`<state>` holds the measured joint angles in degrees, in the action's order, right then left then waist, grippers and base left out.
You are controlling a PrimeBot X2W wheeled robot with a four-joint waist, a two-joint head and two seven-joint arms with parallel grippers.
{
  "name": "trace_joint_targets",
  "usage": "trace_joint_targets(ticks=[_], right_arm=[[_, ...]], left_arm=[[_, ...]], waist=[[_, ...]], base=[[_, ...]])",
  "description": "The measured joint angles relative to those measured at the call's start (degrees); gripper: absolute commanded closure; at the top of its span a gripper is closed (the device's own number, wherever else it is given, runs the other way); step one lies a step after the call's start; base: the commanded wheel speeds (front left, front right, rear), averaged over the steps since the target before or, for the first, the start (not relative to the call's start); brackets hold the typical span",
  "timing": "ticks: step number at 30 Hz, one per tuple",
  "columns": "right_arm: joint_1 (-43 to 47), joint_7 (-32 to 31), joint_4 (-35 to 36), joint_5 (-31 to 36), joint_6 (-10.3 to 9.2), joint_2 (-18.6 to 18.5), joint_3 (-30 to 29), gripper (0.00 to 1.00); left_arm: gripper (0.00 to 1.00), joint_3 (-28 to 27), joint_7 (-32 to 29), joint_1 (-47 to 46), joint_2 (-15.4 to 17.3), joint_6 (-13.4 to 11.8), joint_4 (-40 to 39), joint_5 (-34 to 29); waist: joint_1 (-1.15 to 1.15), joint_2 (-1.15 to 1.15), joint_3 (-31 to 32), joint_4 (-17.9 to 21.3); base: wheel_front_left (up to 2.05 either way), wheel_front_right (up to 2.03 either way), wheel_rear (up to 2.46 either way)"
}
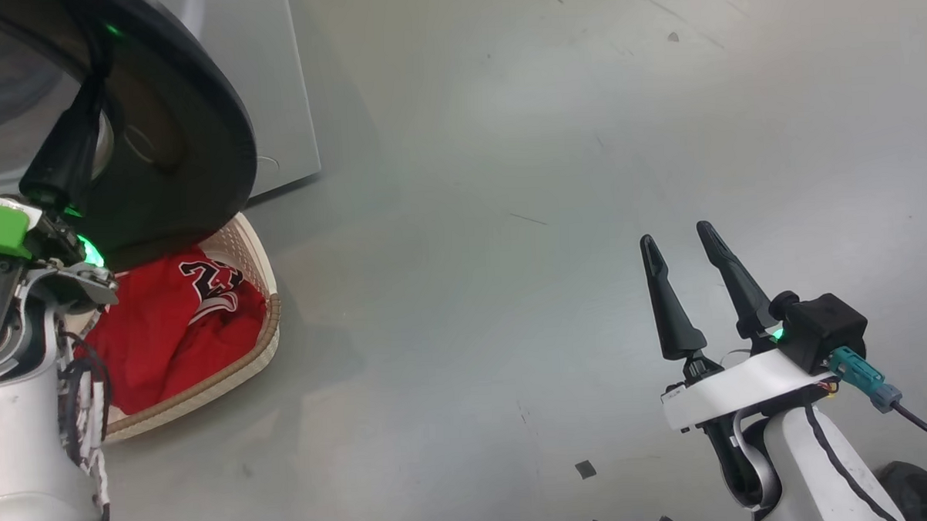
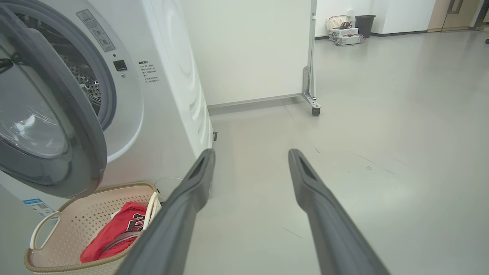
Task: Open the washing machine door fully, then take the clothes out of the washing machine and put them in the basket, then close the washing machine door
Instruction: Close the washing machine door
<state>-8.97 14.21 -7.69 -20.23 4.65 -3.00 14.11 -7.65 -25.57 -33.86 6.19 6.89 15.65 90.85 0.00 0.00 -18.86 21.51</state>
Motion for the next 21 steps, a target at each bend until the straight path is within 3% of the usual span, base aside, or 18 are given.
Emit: trace_joint_targets(ticks=[21], right_arm=[[-1.0, 0.1, 0.1, -0.3, 0.33, 0.3, -0.3, 0.00]], left_arm=[[1.00, 0.3, 6.5, -9.8, -0.3, 0.0, 5.8, -4.0]], waist=[[0.00, 0.00, -1.3, 0.5]], base=[[0.00, 0.00, 0.00]])
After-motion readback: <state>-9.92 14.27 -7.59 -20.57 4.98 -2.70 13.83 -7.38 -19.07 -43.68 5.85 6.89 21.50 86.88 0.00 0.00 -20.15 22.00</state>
